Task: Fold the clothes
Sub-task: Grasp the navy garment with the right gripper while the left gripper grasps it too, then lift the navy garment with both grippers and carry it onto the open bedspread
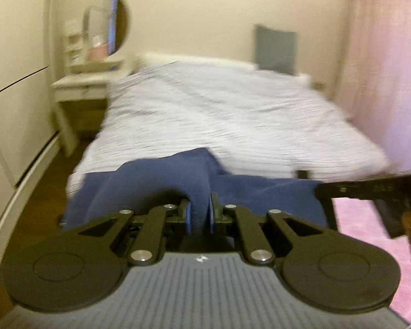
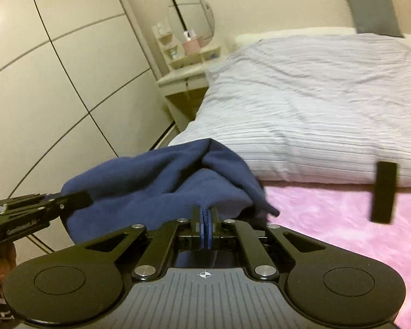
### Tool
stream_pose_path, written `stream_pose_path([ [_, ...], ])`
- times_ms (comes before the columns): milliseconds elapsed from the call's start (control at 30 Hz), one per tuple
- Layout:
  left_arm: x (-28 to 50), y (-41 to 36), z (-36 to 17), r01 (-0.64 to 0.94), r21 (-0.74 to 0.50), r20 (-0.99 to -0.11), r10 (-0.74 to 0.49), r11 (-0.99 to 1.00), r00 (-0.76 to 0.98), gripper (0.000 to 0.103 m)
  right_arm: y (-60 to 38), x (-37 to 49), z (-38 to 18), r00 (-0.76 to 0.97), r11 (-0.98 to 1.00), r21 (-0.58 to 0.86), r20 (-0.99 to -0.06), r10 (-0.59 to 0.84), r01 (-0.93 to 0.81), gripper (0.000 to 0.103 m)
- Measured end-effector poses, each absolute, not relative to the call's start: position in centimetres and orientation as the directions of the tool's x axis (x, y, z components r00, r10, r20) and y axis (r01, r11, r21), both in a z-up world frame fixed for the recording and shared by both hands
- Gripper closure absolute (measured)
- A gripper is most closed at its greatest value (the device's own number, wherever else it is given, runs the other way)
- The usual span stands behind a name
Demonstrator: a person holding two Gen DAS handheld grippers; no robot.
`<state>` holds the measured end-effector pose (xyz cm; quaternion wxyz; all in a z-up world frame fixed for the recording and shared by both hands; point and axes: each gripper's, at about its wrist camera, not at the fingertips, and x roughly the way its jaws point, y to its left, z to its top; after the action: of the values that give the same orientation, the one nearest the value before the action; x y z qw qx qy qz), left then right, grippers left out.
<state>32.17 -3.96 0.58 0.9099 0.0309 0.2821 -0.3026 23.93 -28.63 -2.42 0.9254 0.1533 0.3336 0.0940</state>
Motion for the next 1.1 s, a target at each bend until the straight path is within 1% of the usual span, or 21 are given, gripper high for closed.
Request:
stream_pose_path([
  [133, 23.9, -8.0, 0.9, 0.661, -0.178, -0.562, -0.627, 0.729, 0.54, 0.095, -33.2, 14.5, -1.9, 0.747, 0.944, 0.329, -0.621, 0.236, -0.024, 0.102],
  [267, 15.8, -12.3, -0.9, 0.731, -0.26, -0.62, -0.689, 0.631, 0.374, 0.095, -38.8, 4.1, -3.1, 0.71, 0.936, 0.339, -0.682, 0.175, 0.096, 0.102],
  [367, 10.8, -15.4, -3.9, 0.744, -0.321, -0.676, -0.691, 0.587, 0.254, 0.095, -42.5, -3.0, -4.9, 0.661, 0.927, 0.329, -0.739, 0.134, 0.179, 0.102],
  [467, 5.8, -18.6, -7.7, 0.735, -0.372, -0.744, -0.656, 0.567, 0.129, 0.095, -45.2, -9.1, -7.3, 0.594, 0.912, 0.326, -0.795, 0.121, 0.249, 0.102],
  [600, -0.1, -21.8, -11.5, 0.753, -0.372, -0.807, -0.59, 0.542, 0.026, 0.095, -47.1, -15.6, -10.3, 0.52, 0.895, 0.332, -0.842, 0.141, 0.296, 0.102],
  [667, -2.3, -22.4, -11.7, 0.759, -0.366, -0.82, -0.572, 0.539, 0.012, 0.095, -47.5, -18.0, -11.1, 0.492, 0.898, 0.329, -0.857, 0.153, 0.294, 0.102],
  [733, -3.8, -22.7, -11.4, 0.762, -0.358, -0.828, -0.561, 0.54, 0.008, 0.095, -47.6, -19.2, -11.1, 0.49, 0.896, 0.338, -0.856, 0.165, 0.289, 0.102],
  [833, -4.4, -22.4, -10.4, 0.774, -0.34, -0.829, -0.558, 0.535, 0.022, 0.095, -47.8, -20.1, -9.9, 0.546, 0.89, 0.365, -0.82, 0.169, 0.272, 0.102],
  [933, -4.8, -22.6, -9.1, 0.816, -0.311, -0.824, -0.567, 0.488, 0.025, 0.095, -48.5, -20.8, -8.7, 0.614, 0.851, 0.425, -0.772, 0.163, 0.308, 0.102],
  [1033, -5.4, -23.5, -7.1, 0.86, -0.301, -0.797, -0.604, 0.412, 0.01, 0.095, -49.2, -21.8, -6.4, 0.684, 0.817, 0.455, -0.722, 0.107, 0.353, 0.102],
  [1100, -6.1, -24.6, -5.3, 0.88, -0.312, -0.764, -0.646, 0.357, -0.009, 0.095, -49.8, -22.9, -4.3, 0.72, 0.807, 0.457, -0.691, 0.058, 0.374, 0.102],
])
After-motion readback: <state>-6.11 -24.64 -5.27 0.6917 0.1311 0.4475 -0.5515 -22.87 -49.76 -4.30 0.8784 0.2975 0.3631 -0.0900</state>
